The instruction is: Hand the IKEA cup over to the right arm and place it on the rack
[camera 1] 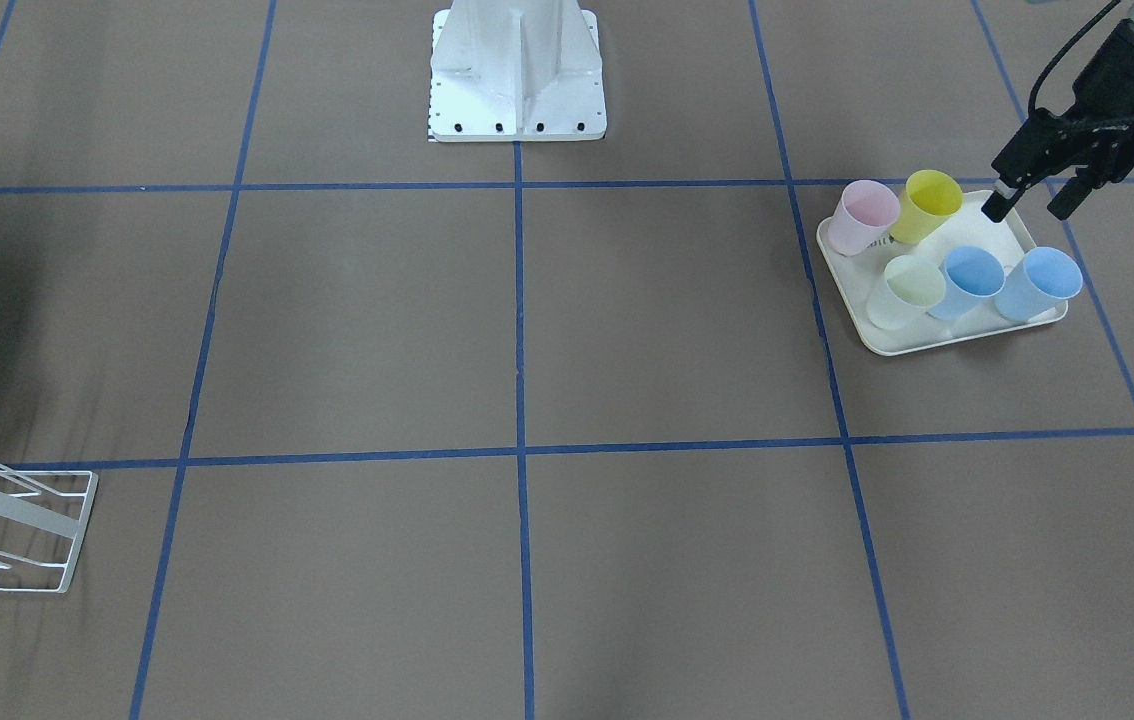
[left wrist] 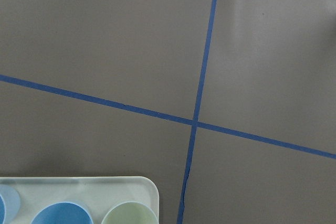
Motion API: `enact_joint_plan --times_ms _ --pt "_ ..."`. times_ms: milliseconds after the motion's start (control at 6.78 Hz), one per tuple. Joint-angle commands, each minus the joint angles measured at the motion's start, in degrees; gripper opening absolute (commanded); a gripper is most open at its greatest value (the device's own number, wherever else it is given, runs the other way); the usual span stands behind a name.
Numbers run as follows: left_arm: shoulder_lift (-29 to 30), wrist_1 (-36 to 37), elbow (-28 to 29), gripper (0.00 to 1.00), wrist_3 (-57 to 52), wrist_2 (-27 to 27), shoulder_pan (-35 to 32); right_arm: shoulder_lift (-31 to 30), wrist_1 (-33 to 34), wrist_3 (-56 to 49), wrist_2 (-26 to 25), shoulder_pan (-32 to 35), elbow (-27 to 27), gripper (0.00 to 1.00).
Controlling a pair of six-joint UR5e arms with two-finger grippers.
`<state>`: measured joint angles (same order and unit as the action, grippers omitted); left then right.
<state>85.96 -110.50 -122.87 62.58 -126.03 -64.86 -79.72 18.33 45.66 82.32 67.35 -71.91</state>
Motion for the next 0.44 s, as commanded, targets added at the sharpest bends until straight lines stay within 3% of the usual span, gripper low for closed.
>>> enact_joint_plan --times_ms 0,147,295 --pt "-0.35 -0.06 -0.09 1.0 0.0 0.0 0.0 -0.52 0.04 -0.05 -0.06 -1.69 0.28 0.0" --pt "-0.36 0.02 -0.35 1.0 0.0 0.0 0.0 -0.61 0.04 -0.14 -0.06 -2.13 0.54 0.0" --pt "-0.44 0.02 -0.7 1.0 0.0 0.0 0.0 -0.61 0.04 -0.31 0.03 -2.14 0.55 0.16"
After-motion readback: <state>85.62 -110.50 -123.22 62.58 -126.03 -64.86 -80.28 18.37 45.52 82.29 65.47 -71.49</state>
